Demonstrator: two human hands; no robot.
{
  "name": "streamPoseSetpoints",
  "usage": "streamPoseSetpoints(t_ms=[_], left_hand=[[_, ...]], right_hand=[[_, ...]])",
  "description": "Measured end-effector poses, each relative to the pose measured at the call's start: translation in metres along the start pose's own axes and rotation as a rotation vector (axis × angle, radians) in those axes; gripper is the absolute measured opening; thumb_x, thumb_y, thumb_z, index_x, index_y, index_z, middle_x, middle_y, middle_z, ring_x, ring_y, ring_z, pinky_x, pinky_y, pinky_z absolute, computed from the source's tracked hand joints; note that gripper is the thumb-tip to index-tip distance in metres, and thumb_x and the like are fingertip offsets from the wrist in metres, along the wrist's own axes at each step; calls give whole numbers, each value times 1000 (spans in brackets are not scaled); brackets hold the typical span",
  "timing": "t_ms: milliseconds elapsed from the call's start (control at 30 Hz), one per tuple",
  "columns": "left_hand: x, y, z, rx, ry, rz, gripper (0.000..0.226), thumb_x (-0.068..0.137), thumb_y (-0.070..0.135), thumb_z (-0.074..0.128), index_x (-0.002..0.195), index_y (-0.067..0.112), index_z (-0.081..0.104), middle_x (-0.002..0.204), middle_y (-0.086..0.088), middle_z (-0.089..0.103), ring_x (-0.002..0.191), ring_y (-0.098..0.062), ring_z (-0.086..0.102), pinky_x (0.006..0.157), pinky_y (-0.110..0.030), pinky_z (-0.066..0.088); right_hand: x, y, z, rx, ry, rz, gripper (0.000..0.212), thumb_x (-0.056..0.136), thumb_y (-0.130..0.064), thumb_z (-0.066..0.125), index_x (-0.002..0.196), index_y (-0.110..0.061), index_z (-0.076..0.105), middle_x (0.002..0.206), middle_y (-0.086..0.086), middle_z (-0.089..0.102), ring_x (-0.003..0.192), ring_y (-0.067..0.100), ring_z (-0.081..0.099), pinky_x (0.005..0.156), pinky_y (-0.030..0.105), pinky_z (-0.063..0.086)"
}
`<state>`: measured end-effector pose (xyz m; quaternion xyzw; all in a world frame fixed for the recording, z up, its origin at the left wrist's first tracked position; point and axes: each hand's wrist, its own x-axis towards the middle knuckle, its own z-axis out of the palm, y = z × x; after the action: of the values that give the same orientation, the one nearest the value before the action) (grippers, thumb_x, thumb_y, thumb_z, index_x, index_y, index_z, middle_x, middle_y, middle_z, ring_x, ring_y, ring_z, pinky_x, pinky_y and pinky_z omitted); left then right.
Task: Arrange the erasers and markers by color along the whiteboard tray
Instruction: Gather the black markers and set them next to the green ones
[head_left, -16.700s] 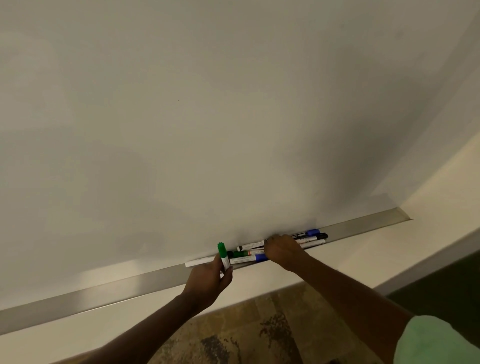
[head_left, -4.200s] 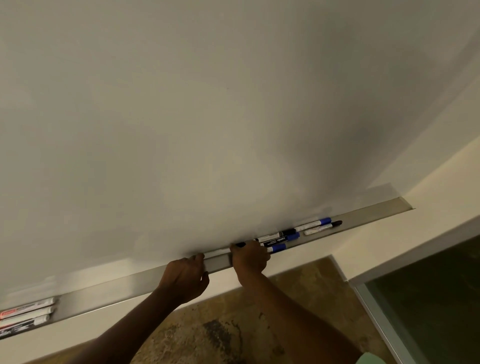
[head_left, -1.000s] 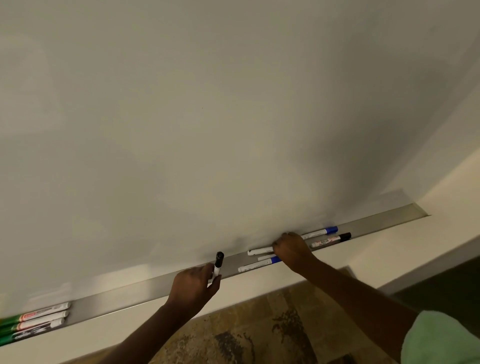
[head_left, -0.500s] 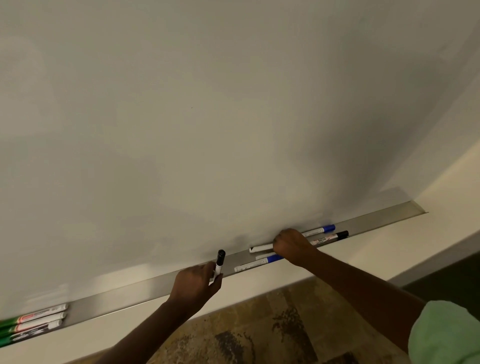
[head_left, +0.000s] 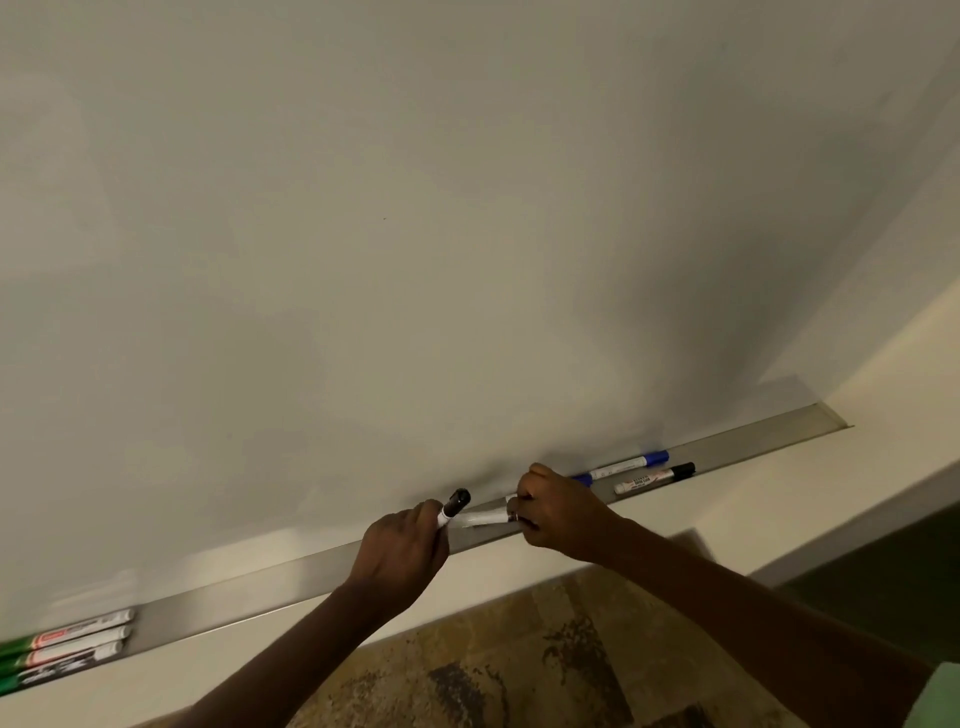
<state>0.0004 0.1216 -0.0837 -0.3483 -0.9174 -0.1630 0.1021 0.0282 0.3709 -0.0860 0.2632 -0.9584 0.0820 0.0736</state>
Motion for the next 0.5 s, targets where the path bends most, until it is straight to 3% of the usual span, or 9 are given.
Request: streamPoseSetpoints(t_ms=[67,133,300,400,500], left_hand=[[1,0,-2,2,3,8,4,82,20,52,82,17,49,56,3,54,40,-16,44,42,-23,25],[0,-1,-2,-3,8,31,9,84,22,41,85,16,47,59,1,54,41,-18,45,43,-23,25],[-3,-4,1,18,66,165,8,82,18,43,86,12,42,76,-9,56,45,-20,41,44,-26,32],[-3,-5,4,52,39,229,30,84,41,50,88,12,41,81,-8,58,44,-17,43,43,-24,37],[-2,-1,4,76,-25,219,56,81,69,42,89,14,41,82,-4,56,41,-15,43,41,-21,38]], right_hand=[[4,-9,-6,137,-15,62,19,69,-13,82,85,-5,74,68,9,63,65,22,59,51,25,44],[8,-17,-14,185,-51,105,17,72,-9,78,87,-2,75,68,14,63,62,27,59,52,27,42],[19,-32,-34,236,-162,204,23,86,-16,63,106,-9,73,89,15,66,79,27,61,67,31,51],[23,-38,-47,327,-219,285,27,86,-21,66,112,-17,70,92,8,69,76,15,56,66,21,41],[22,-40,-59,562,-125,406,35,80,-18,75,115,-15,69,101,3,74,82,4,60,68,-1,38]])
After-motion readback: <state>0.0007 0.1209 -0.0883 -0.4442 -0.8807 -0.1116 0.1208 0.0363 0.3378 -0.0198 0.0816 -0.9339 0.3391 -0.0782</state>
